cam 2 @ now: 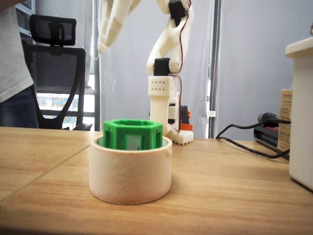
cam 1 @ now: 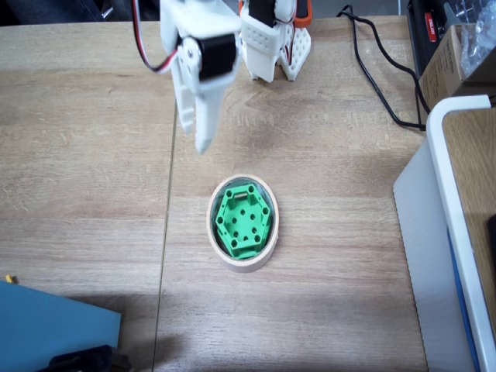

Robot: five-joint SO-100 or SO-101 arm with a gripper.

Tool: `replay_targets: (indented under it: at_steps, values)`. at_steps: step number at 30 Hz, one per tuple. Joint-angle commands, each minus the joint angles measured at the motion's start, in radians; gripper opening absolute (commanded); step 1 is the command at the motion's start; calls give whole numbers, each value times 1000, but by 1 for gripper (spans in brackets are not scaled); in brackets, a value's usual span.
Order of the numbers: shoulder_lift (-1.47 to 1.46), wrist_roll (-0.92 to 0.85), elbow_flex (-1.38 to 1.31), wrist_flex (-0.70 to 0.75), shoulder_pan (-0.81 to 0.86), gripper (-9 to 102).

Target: Grasp a component and put it in the bin.

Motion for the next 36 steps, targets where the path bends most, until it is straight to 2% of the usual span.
replay_targets:
  at_steps: [1,10,17,24,27,32,36]
  values:
    - [117,-107,77,-11,57,13]
    - [469,-291,474,-12,166,13]
    - [646,-304,683,-14,179,13]
    - [732,-304,765,-25,166,13]
    - [753,-304,799,-115,167,13]
    - [782,-304,897,-390,178,13]
    - [811,-302,1015,-555,179,13]
